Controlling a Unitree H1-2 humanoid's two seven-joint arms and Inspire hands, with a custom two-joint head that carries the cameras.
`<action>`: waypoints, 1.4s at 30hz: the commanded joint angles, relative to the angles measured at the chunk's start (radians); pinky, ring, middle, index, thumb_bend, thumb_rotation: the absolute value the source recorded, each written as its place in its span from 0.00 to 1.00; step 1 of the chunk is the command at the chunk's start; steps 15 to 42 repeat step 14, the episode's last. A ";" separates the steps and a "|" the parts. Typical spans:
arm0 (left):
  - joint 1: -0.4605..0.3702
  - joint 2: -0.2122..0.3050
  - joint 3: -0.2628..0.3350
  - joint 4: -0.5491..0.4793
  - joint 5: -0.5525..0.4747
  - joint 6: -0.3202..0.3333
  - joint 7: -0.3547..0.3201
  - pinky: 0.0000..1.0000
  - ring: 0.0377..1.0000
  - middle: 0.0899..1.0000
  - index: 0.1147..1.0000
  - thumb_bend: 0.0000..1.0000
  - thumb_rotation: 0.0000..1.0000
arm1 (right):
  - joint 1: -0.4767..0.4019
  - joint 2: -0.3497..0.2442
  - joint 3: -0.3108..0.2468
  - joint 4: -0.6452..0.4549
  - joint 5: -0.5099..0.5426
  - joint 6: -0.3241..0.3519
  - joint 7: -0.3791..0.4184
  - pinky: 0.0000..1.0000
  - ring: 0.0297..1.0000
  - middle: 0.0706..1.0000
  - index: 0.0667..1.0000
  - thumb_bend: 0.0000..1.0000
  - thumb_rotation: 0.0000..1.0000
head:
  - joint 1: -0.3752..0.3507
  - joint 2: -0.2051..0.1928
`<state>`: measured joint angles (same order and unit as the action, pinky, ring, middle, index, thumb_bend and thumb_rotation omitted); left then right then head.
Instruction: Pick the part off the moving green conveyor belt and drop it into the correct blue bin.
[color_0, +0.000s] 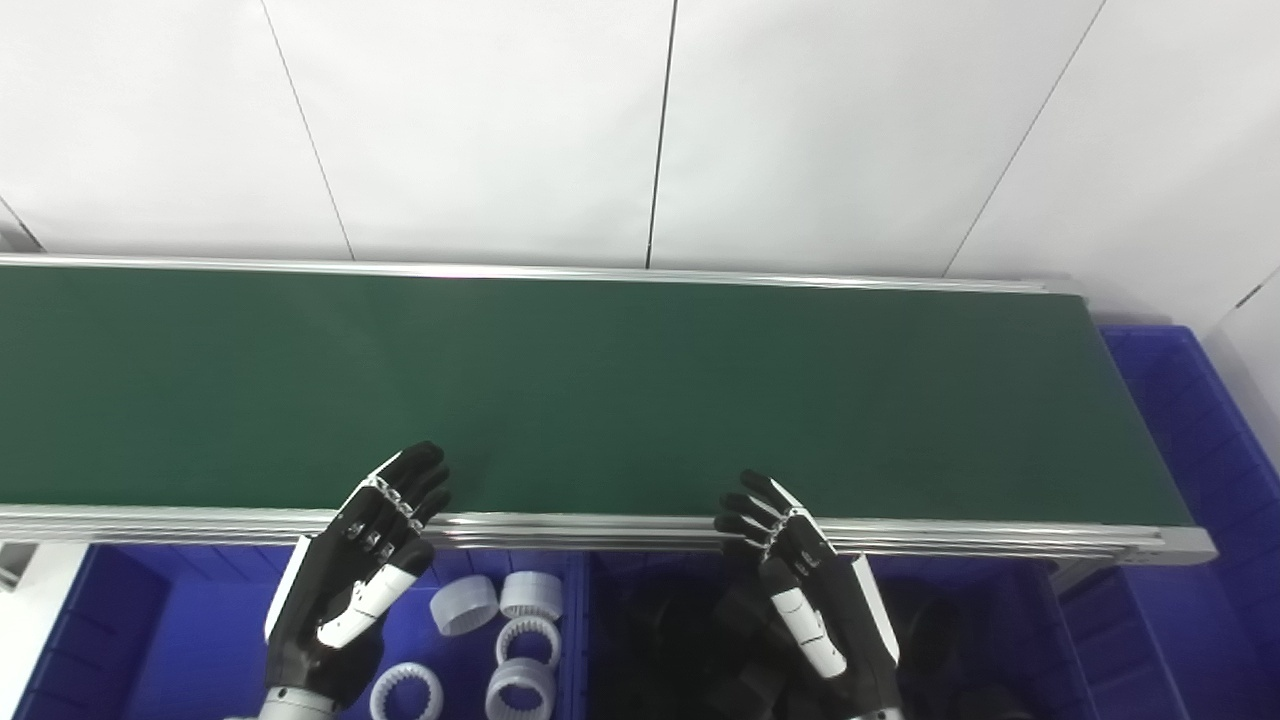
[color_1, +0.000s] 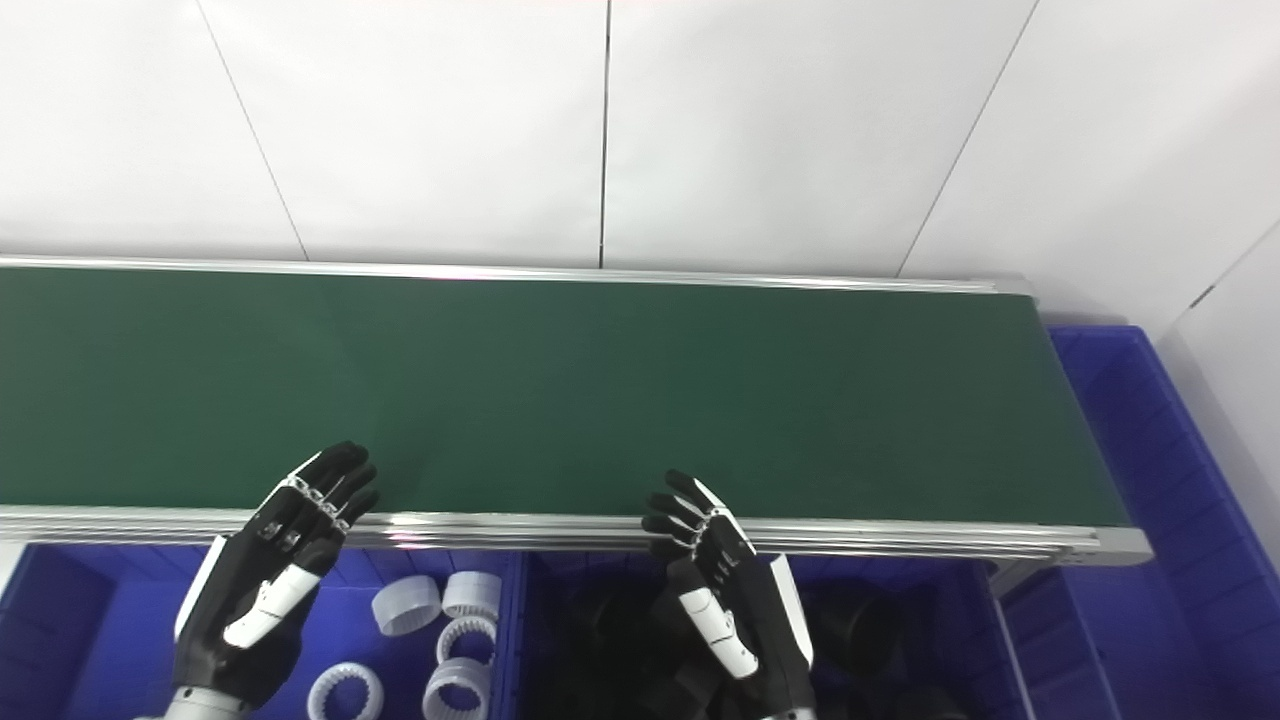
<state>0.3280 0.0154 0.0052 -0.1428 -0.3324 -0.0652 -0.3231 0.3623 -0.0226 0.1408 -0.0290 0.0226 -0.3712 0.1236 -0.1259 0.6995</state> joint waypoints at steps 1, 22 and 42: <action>-0.018 0.004 -0.006 -0.011 0.004 -0.040 0.003 0.88 0.87 0.84 0.76 0.78 0.34 | -0.013 -0.002 -0.004 -0.009 0.003 -0.011 -0.001 0.71 0.76 0.80 0.87 0.57 0.76 | 0.007 0.002; -0.009 0.013 -0.038 -0.006 0.147 -0.126 0.029 0.77 0.81 0.80 0.73 0.67 0.54 | -0.025 -0.031 -0.024 0.010 -0.056 -0.049 -0.023 0.69 0.76 0.78 0.84 0.62 0.76 | 0.060 0.012; -0.009 0.013 -0.038 -0.006 0.147 -0.126 0.029 0.77 0.81 0.80 0.73 0.67 0.54 | -0.025 -0.031 -0.024 0.010 -0.056 -0.049 -0.023 0.69 0.76 0.78 0.84 0.62 0.76 | 0.060 0.012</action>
